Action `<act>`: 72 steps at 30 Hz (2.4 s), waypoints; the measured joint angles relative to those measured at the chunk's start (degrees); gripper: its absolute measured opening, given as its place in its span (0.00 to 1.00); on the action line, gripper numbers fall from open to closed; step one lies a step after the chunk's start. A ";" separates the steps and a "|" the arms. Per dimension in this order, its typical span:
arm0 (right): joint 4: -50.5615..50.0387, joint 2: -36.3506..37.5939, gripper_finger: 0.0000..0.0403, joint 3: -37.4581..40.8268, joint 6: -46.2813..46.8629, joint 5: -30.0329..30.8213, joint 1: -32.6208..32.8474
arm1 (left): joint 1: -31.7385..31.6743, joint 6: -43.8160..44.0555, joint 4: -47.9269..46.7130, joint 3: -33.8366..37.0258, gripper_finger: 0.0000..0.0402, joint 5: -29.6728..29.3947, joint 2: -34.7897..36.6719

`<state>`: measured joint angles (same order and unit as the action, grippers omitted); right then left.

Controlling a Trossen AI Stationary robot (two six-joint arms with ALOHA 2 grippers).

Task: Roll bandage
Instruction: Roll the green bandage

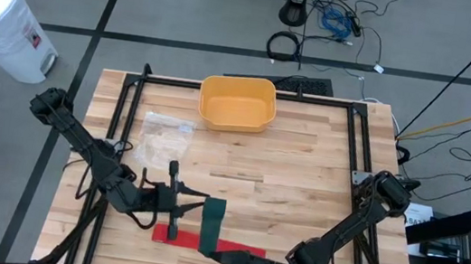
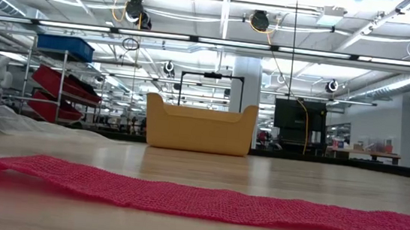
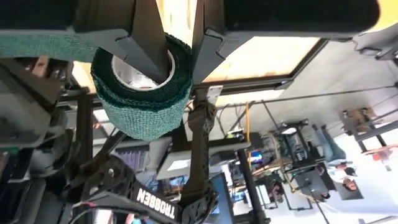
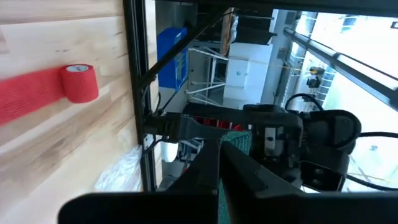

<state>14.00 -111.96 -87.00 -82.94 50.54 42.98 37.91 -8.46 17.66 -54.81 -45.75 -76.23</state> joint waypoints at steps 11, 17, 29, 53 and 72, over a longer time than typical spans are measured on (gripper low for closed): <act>5.44 0.00 0.00 0.00 -1.43 0.30 0.00 | -0.07 -0.91 -0.25 0.00 0.18 -2.46 0.02; 8.26 0.00 0.00 0.00 -4.22 0.31 -0.17 | -0.07 -0.95 -1.38 0.00 0.18 -0.71 0.02; 15.06 0.00 0.00 -0.07 -8.37 3.92 -1.14 | -0.07 -0.93 -3.95 0.00 0.18 2.28 0.00; 18.94 0.00 0.00 -0.04 -12.52 9.65 -1.29 | 0.00 0.62 -6.19 0.00 0.18 1.93 -0.02; 21.38 0.00 0.00 -0.03 -15.38 15.94 -1.25 | -0.02 1.74 -6.15 0.00 0.18 1.24 -0.02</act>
<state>35.38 -111.96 -87.04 -98.31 66.48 41.74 37.89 -6.72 11.51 -54.81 -44.51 -76.25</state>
